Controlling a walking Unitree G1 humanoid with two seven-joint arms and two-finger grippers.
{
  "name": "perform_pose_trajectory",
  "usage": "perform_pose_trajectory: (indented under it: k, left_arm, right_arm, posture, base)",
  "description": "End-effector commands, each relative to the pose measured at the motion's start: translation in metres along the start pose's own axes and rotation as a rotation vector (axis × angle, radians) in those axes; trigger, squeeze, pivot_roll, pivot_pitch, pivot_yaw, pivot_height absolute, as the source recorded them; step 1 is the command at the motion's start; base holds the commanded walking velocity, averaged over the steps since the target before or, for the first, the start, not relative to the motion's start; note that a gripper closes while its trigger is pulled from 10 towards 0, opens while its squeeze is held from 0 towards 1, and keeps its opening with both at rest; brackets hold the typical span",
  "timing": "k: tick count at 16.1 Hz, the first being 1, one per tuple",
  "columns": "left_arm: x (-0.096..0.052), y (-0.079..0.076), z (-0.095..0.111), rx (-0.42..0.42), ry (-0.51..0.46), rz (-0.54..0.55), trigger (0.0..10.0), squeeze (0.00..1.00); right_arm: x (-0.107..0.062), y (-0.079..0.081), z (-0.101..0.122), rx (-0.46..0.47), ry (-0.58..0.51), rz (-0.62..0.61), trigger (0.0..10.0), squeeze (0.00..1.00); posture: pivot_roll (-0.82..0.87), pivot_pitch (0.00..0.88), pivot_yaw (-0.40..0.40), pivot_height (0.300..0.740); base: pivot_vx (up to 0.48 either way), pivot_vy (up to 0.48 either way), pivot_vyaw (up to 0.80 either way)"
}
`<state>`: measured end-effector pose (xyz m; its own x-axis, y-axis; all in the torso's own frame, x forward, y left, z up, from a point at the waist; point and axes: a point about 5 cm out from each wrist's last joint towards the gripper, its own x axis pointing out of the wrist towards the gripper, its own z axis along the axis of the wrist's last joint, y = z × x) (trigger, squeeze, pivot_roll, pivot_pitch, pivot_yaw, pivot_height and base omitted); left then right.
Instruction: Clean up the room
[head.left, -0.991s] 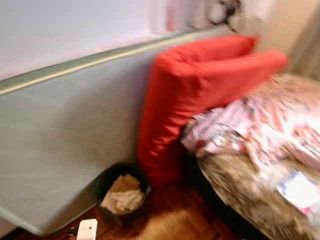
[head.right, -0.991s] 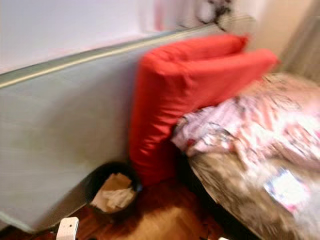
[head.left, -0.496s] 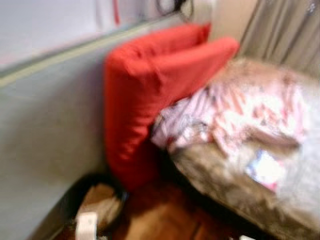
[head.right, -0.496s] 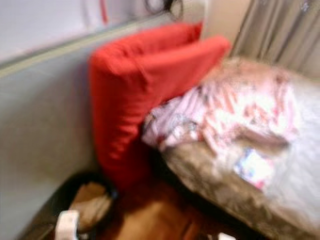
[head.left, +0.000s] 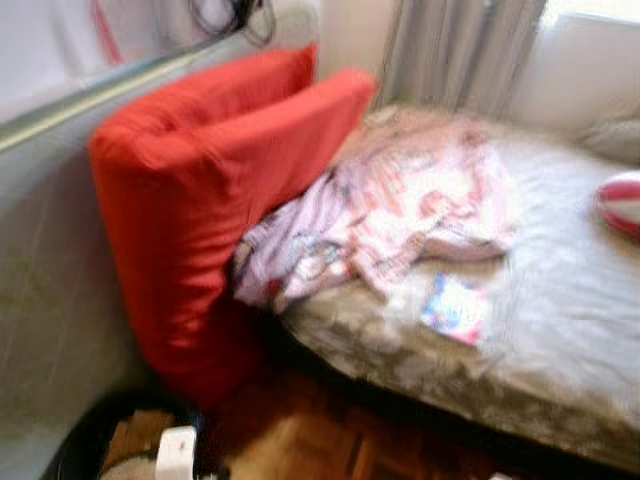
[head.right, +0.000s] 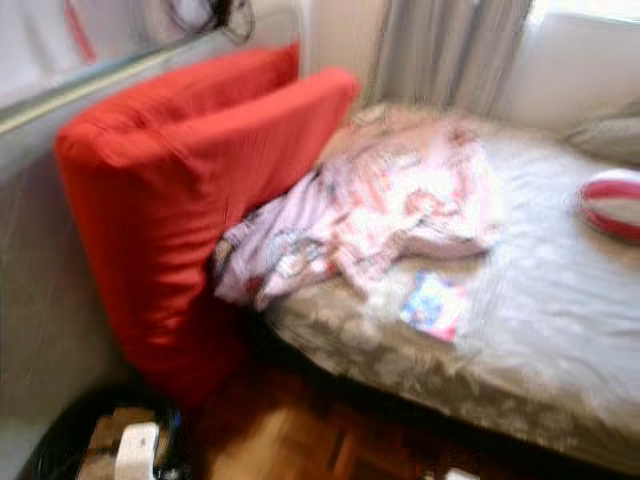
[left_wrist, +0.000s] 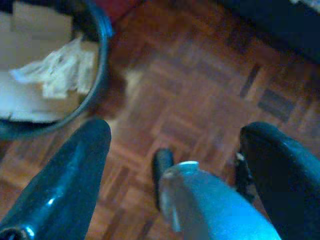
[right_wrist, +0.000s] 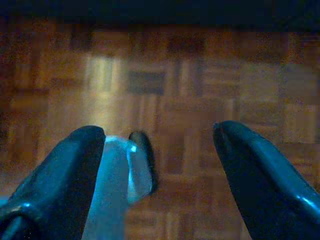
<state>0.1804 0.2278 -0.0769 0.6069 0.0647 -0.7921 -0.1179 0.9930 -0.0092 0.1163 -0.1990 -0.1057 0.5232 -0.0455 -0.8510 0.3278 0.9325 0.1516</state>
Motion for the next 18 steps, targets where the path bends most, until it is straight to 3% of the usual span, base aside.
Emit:
perform_pose_trajectory:
  k: [1, 5, 8, 9, 10, 12, 14, 18]
  left_arm:
    - [-0.003, 0.010, -0.009, -0.007, 0.031, 0.022, 10.0, 0.00]
    - [-0.005, 0.014, -0.010, 0.007, 0.036, 0.025, 10.0, 0.00]
    - [-0.005, 0.016, -0.011, 0.016, 0.040, 0.027, 10.0, 0.00]
    - [-0.006, 0.017, -0.012, 0.017, 0.040, 0.027, 10.0, 0.00]
    - [-0.006, 0.018, -0.012, 0.020, 0.040, 0.030, 10.0, 0.00]
    - [-0.006, 0.020, -0.012, 0.027, 0.042, 0.033, 10.0, 0.00]
    - [-0.006, 0.021, -0.011, 0.033, 0.040, 0.035, 10.0, 0.00]
    - [-0.005, 0.022, -0.003, 0.031, 0.016, 0.037, 10.0, 0.00]
  right_arm:
    - [0.000, 0.004, -0.001, 0.024, -0.020, -0.008, 10.0, 0.00]
    - [-0.001, 0.006, 0.012, -0.060, -0.147, -0.002, 10.0, 0.00]
    - [-0.002, 0.007, 0.020, -0.198, -0.221, -0.030, 10.0, 0.00]
    - [0.001, 0.016, 0.097, -0.223, -0.477, 0.005, 10.0, 0.00]
    - [-0.002, 0.017, 0.111, -0.235, -0.554, 0.022, 10.0, 0.00]
    - [-0.004, 0.022, 0.103, -0.303, -0.568, 0.071, 10.0, 0.00]
    - [-0.008, 0.024, 0.092, -0.291, -0.594, 0.099, 10.0, 0.00]
    - [-0.008, 0.018, 0.072, -0.107, -0.547, 0.022, 10.0, 0.00]
  posture:
    - [0.00, 0.000, -0.038, 0.740]
    - [-0.01, 0.000, -0.025, 0.740]
    - [-0.02, 0.000, -0.018, 0.740]
    - [-0.02, 0.000, -0.015, 0.740]
    - [-0.04, 0.000, -0.004, 0.740]
    - [-0.05, 0.000, 0.001, 0.740]
    - [-0.05, 0.000, 0.005, 0.740]
    - [-0.04, 0.000, 0.008, 0.740]
  base:
    - [0.000, 0.000, 0.00]
    - [0.000, 0.000, 0.00]
    - [0.000, 0.000, 0.00]
    - [0.000, 0.000, 0.00]
    - [0.000, 0.000, 0.00]
    - [0.000, 0.000, 0.00]
    - [0.000, 0.000, 0.00]
    - [0.000, 0.000, 0.00]
